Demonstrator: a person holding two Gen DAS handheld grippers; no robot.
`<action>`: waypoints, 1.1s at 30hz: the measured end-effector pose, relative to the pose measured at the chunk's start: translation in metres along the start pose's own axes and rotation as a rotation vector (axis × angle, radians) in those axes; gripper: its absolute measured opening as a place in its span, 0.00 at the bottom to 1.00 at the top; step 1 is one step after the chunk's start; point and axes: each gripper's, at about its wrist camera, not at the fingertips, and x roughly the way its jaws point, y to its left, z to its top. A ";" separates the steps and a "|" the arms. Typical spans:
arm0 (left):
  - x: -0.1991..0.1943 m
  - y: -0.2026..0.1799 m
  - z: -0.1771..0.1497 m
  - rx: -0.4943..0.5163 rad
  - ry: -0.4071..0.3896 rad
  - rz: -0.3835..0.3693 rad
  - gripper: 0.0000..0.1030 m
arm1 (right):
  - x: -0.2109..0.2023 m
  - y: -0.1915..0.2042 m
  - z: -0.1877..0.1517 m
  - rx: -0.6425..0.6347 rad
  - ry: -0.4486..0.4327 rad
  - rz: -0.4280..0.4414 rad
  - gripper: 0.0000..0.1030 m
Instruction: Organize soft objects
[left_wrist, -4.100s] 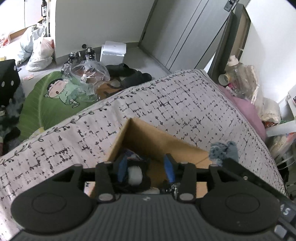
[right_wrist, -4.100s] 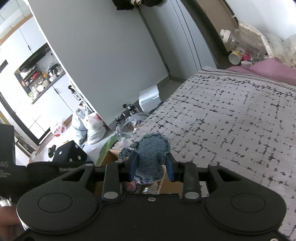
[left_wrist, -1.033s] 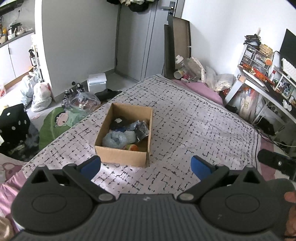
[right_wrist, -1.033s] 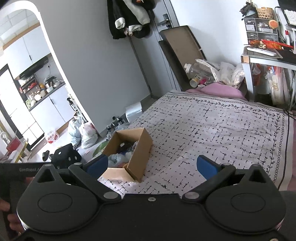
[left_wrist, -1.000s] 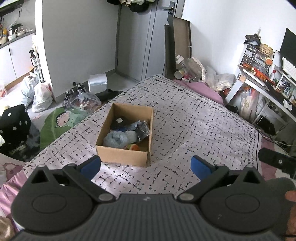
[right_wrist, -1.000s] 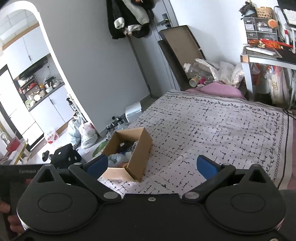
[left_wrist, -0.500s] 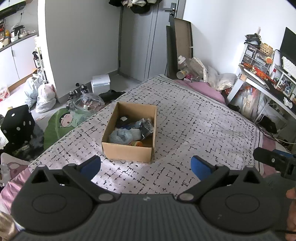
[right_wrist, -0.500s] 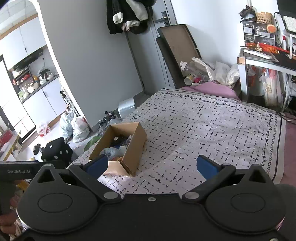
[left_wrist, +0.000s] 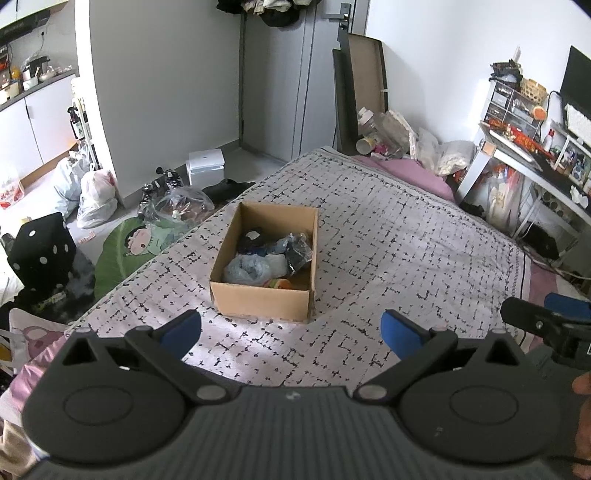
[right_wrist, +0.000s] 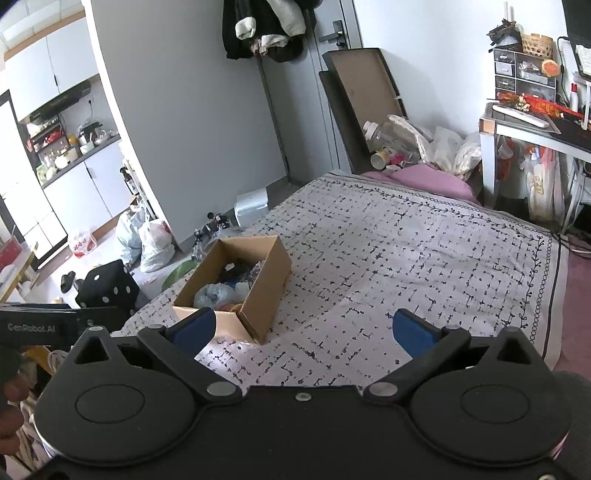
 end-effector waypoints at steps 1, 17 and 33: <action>0.000 -0.001 0.000 -0.001 0.002 0.001 1.00 | 0.001 0.001 -0.001 -0.005 0.003 -0.003 1.00; 0.001 -0.004 0.000 -0.014 0.007 -0.059 1.00 | 0.000 0.004 -0.002 -0.022 0.016 -0.028 1.00; 0.001 -0.004 0.001 -0.020 0.007 -0.062 1.00 | 0.001 0.004 -0.003 -0.032 0.028 -0.019 1.00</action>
